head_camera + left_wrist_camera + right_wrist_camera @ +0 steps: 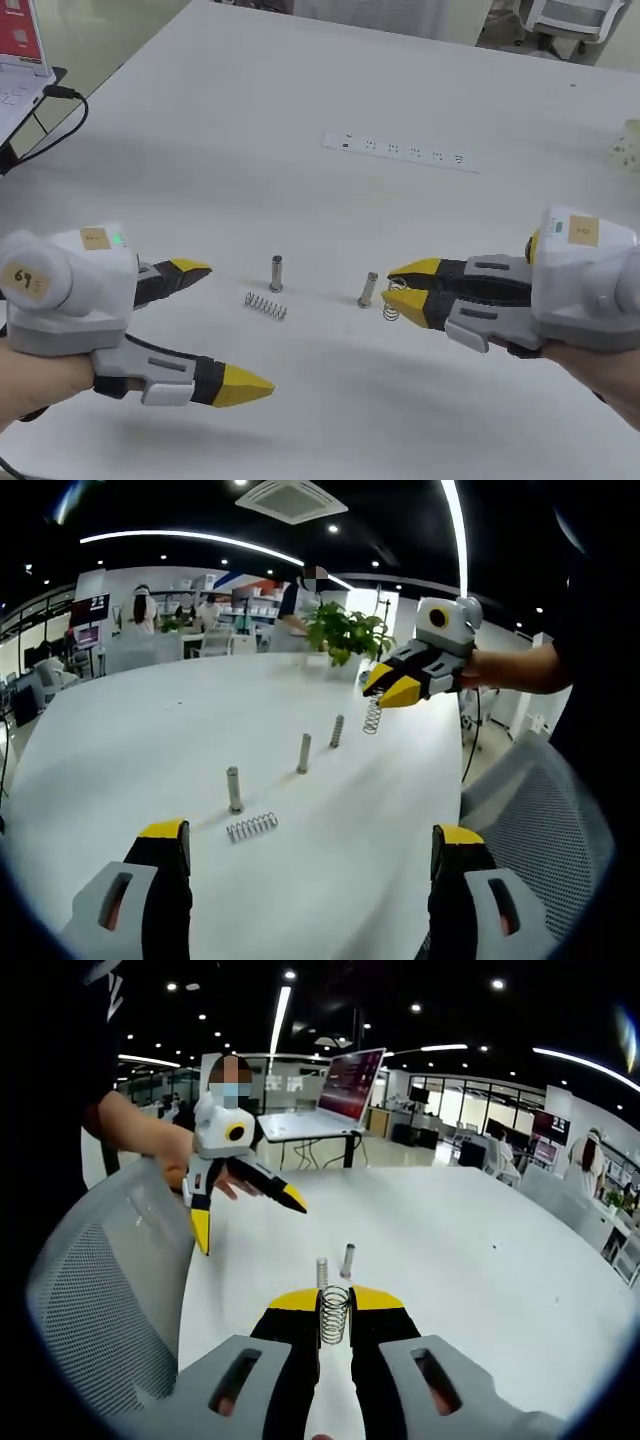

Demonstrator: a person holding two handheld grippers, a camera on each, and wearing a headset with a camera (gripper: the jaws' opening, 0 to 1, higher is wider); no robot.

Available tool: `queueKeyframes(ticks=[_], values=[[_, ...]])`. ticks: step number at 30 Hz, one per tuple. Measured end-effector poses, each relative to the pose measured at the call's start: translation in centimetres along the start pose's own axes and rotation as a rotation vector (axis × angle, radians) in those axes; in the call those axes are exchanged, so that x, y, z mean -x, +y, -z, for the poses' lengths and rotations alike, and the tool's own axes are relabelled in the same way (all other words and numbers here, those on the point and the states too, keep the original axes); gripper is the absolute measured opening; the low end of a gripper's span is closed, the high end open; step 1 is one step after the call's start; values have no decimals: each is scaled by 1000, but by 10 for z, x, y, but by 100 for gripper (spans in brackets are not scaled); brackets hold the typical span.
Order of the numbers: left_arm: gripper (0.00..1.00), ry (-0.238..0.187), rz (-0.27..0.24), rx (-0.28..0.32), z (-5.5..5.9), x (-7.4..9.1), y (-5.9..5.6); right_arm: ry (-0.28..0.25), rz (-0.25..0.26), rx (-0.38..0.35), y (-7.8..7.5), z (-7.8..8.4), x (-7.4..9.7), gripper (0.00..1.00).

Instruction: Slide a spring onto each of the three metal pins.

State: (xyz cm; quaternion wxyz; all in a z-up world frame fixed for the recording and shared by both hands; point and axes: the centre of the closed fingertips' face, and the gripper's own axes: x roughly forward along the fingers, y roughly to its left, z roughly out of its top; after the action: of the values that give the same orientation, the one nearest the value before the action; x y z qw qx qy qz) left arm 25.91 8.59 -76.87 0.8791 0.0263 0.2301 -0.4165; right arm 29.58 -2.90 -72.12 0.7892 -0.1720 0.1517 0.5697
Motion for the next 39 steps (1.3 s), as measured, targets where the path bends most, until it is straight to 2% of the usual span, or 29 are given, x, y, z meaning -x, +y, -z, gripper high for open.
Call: queueKeyframes(ticks=[3,7,11,14,25,39], values=[[98,6,-4,5,4,3,1,14,40,-20,-11,4,-1,8],[98,10,-18,13,7,7,5,1,80,-51,-24,4,-1,8],[98,4,-32,19,5,9,8,-32,116,-105,-37,-1,-5,8],[98,-3,-39,21,2,11,10,-40,135,-116,-44,-3,-10,8],[98,-6,-53,27,1,14,17,-44,153,-141,-57,1,-27,8],[98,-6,-59,38,4,14,18,-39,166,-184,-63,9,-39,8]])
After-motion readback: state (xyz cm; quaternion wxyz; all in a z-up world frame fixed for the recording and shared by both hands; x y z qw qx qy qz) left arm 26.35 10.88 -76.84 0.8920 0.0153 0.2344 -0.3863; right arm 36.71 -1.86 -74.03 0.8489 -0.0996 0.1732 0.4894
